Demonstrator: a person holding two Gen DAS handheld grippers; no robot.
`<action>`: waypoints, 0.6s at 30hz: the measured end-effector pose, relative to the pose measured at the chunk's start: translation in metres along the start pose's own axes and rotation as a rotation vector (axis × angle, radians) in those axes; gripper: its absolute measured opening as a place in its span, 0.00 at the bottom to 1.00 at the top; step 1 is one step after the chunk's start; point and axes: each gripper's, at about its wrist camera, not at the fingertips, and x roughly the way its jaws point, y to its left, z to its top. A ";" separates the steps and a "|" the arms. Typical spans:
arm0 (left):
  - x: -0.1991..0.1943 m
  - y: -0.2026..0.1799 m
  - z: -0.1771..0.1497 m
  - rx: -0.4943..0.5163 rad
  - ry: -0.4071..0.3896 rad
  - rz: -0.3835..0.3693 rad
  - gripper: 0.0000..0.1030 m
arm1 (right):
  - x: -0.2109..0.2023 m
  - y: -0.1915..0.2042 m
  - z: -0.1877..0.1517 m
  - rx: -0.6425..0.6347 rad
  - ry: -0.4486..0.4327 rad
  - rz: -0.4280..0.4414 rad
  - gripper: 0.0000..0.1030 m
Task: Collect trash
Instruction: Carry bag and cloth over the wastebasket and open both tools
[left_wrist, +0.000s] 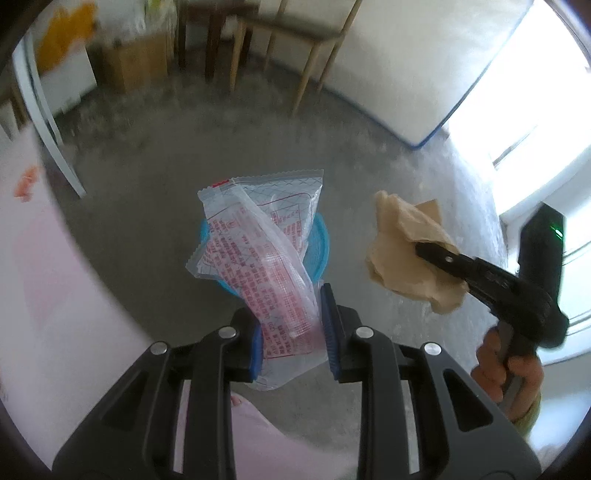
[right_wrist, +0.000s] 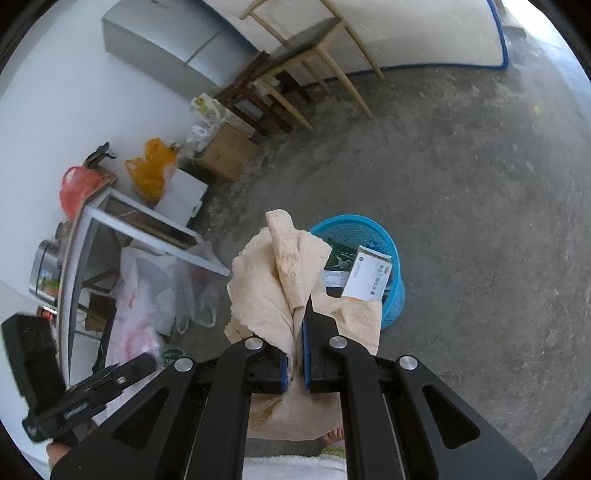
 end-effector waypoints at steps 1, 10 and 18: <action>0.011 0.003 0.007 -0.010 0.026 0.000 0.24 | 0.007 -0.004 0.003 0.010 0.002 -0.004 0.06; 0.117 0.022 0.061 -0.078 0.195 0.042 0.51 | 0.063 -0.033 0.025 0.098 0.036 -0.047 0.06; 0.137 0.050 0.071 -0.206 0.212 0.076 0.60 | 0.101 -0.054 0.027 0.124 0.096 -0.087 0.06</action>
